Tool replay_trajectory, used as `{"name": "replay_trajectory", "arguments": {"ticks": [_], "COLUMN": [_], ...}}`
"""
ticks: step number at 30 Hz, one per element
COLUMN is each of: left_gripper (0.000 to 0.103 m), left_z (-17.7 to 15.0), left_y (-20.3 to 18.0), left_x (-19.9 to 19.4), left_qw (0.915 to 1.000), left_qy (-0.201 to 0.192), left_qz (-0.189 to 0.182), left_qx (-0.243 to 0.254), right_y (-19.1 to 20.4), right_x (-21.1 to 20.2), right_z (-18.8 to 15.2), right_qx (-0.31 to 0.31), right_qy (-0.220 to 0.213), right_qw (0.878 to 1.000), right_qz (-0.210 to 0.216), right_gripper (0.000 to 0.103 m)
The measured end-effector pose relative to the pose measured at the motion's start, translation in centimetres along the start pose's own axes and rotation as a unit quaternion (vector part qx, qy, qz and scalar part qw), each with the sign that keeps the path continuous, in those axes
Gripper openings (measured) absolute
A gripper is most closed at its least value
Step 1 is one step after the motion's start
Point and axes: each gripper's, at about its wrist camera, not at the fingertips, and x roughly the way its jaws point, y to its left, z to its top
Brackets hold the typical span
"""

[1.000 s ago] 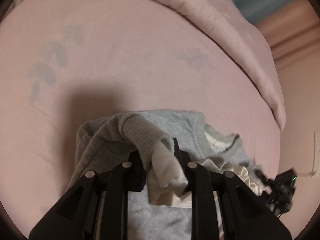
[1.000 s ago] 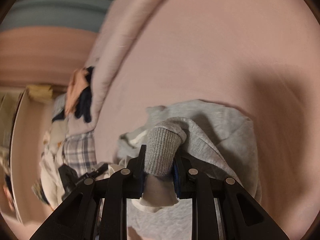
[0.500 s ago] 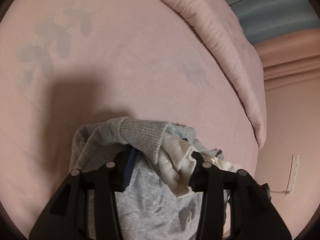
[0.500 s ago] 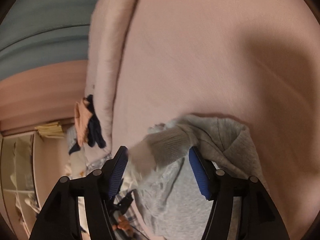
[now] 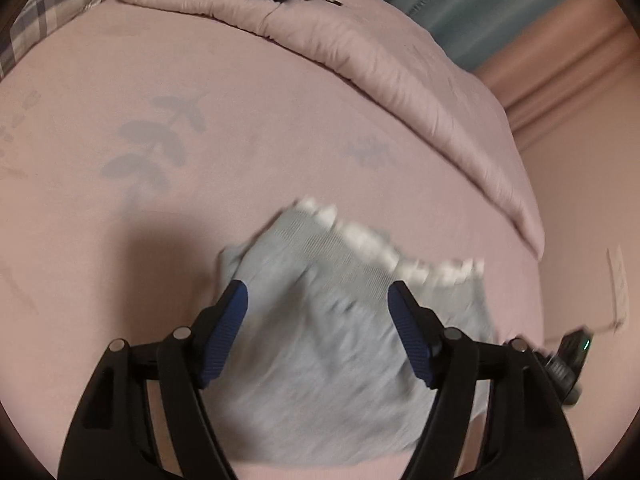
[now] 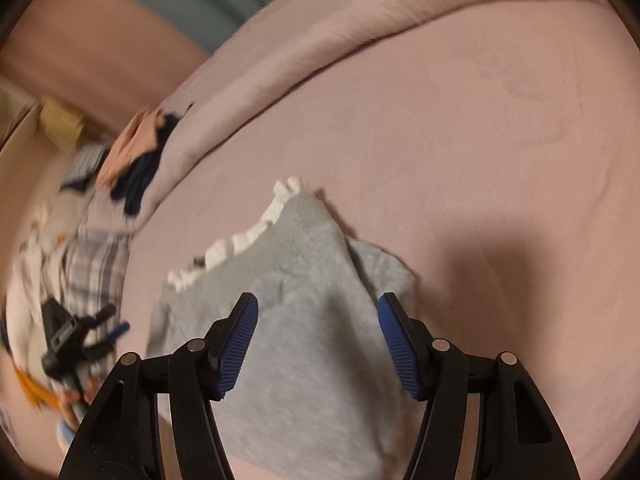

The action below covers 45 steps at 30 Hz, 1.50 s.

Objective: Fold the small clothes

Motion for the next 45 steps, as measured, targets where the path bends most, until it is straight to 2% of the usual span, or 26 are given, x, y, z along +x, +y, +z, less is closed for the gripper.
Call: {"name": "replay_trajectory", "arguments": {"ticks": [4,9,13,15,17,19,20,21,22,23,25,26,27,33,35,36,38,40,45], "left_gripper": [0.072,0.072,0.071,0.07,0.064,0.047,0.041,0.029,0.022,0.021,0.011,0.011,0.011,0.009,0.009,0.009,0.006,0.006,0.008], "left_z": [-3.5,-6.1,-6.9,-7.1,-7.4,-7.8,-7.8,-7.9,-8.0,-8.1,-8.1,-8.1,-8.0,-8.2,-8.4,-8.5,-8.7,-8.9,-8.4], "left_y": [2.6,6.3,6.5,6.0,5.2,4.4,4.4,4.4,4.4,4.6,5.0,5.1,5.1,4.8,4.8,4.9,5.6,6.6,7.3], "left_x": [-0.5,-1.2,-1.4,-0.8,-0.2,0.3,0.7,1.1,1.6,1.8,2.4,2.5,2.4,0.2,-0.2,-0.1,0.5,0.7,0.2], "left_qw": [0.9998,0.9976,0.9961,0.9954,0.9956,0.9962,0.9961,0.9956,0.995,0.995,0.9946,0.9939,0.9938,0.9922,0.9934,0.9945,0.9954,0.9948,0.9948], "left_qy": [0.004,-0.003,0.003,0.015,0.021,0.028,0.032,0.037,0.044,0.046,0.048,0.046,0.041,0.012,0.009,0.012,0.022,0.022,0.023], "left_qz": [-0.017,-0.052,-0.074,-0.081,-0.083,-0.078,-0.079,-0.082,-0.084,-0.081,-0.078,-0.083,-0.085,-0.112,-0.105,-0.095,-0.078,-0.074,-0.066], "left_qx": [0.002,-0.044,-0.048,-0.049,-0.038,-0.025,-0.025,-0.026,-0.031,-0.034,-0.049,-0.056,-0.059,-0.054,-0.046,-0.042,-0.051,-0.067,-0.074], "right_y": [-1.2,-0.4,0.7,1.4,1.7,1.6,1.5,1.3,1.2,1.0,0.8,0.8,0.7,0.7,0.3,0.0,-0.6,-1.1,-0.7], "right_x": [-0.8,-0.8,0.0,0.3,0.4,0.3,0.4,0.6,0.7,1.0,1.1,1.1,0.9,-1.2,-1.9,-2.0,-1.3,-0.3,-0.1], "right_z": [-2.4,-4.7,-5.2,-5.4,-5.6,-5.9,-5.9,-6.0,-6.1,-6.1,-6.4,-6.5,-6.6,-7.3,-8.0,-8.3,-8.6,-8.9,-10.7], "right_qx": [-0.045,-0.077,-0.1,-0.109,-0.109,-0.107,-0.106,-0.106,-0.106,-0.107,-0.11,-0.109,-0.107,-0.098,-0.089,-0.087,-0.085,-0.071,-0.085], "right_qy": [0.018,0.024,0.033,0.036,0.037,0.035,0.037,0.038,0.04,0.042,0.043,0.041,0.038,0.001,-0.002,0.001,0.016,0.04,0.058], "right_qw": [0.999,0.996,0.994,0.993,0.993,0.993,0.993,0.993,0.993,0.993,0.993,0.993,0.993,0.994,0.994,0.994,0.995,0.996,0.994], "right_qz": [0.011,0.025,0.017,0.017,0.026,0.031,0.03,0.028,0.023,0.015,0.008,0.011,0.019,0.055,0.066,0.068,0.047,0.04,0.038], "right_gripper": [0.063,0.063,0.063,0.06,0.055,0.054,0.05,0.046,0.038,0.031,0.022,0.014,0.01,0.008,0.008,0.008,0.008,0.008,0.008]}}
